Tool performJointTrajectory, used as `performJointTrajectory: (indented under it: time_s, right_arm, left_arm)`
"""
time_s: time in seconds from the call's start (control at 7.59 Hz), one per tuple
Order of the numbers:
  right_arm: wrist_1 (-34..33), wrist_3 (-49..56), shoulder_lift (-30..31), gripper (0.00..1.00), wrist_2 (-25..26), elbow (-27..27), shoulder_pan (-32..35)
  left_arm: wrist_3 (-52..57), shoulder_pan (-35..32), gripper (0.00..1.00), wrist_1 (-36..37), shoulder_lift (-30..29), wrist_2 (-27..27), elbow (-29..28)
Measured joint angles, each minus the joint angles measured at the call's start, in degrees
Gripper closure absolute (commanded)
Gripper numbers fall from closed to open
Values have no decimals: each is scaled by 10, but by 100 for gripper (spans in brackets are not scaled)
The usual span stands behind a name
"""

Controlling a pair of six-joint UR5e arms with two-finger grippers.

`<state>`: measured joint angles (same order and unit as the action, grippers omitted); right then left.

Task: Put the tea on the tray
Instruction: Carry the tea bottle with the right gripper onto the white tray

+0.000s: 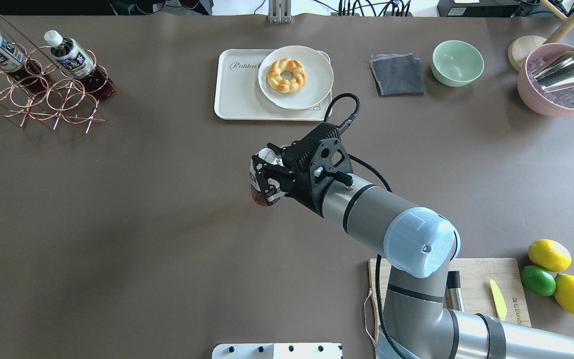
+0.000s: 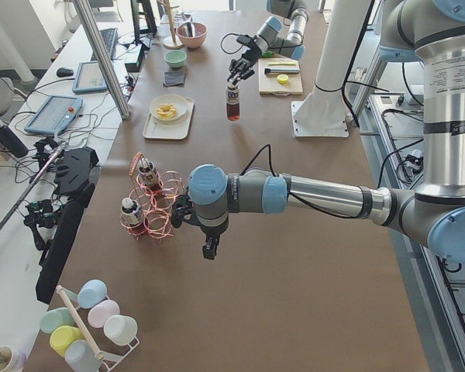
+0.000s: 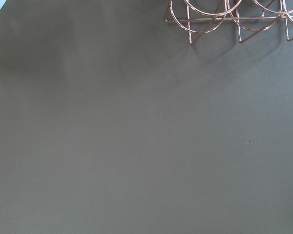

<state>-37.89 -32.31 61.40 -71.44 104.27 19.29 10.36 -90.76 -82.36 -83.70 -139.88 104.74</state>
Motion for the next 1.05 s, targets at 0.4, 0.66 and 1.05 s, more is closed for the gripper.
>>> performJointTrajectory:
  time_s: [0.4,0.66,1.05]
  right_arm:
    - [-95,-31,-72,100,-3,-4,46]
    - [-136,-65,-140,100,-9,-69,91]
    - [-137,-102,-257,100,-20,-243,136]
  left_arm:
    - [0,-7,1,-1,9,-1,5]
    - [0,-14,1,-11,23,-2,9]
    - [-1,-16,1,-13,33,-1,4]
